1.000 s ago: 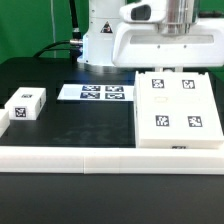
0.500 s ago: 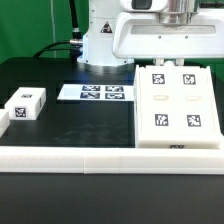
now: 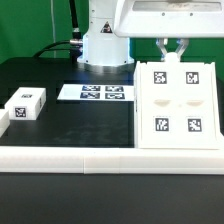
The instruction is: Assemble cabinet
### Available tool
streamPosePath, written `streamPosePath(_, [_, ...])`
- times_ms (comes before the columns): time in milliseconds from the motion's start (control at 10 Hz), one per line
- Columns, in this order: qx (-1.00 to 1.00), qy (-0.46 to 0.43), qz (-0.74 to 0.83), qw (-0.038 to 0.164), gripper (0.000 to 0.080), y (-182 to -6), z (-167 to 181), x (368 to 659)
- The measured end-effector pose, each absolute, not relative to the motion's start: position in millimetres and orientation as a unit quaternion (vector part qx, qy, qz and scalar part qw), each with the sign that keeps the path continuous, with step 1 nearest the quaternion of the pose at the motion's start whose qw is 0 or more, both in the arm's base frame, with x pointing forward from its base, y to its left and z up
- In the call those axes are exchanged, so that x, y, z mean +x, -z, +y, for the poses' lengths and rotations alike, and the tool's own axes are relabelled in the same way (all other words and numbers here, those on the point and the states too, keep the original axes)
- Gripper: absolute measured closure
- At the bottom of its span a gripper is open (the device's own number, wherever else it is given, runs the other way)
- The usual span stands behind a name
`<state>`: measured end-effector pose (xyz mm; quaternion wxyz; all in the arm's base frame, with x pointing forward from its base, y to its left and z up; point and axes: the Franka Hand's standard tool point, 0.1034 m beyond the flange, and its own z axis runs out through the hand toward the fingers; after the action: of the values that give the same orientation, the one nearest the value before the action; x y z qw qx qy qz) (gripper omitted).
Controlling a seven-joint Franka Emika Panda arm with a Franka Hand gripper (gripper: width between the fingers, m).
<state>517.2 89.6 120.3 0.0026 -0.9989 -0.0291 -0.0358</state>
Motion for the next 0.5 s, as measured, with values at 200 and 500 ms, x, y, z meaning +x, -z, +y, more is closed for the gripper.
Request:
streamPosePath(200, [-0.999,0.035,-0.03,0.002,0.0798,-120.6,89,518])
streamPosePath(500, [-0.999,0.025,-0.047,-0.002,0.0798,-134.5,85,534])
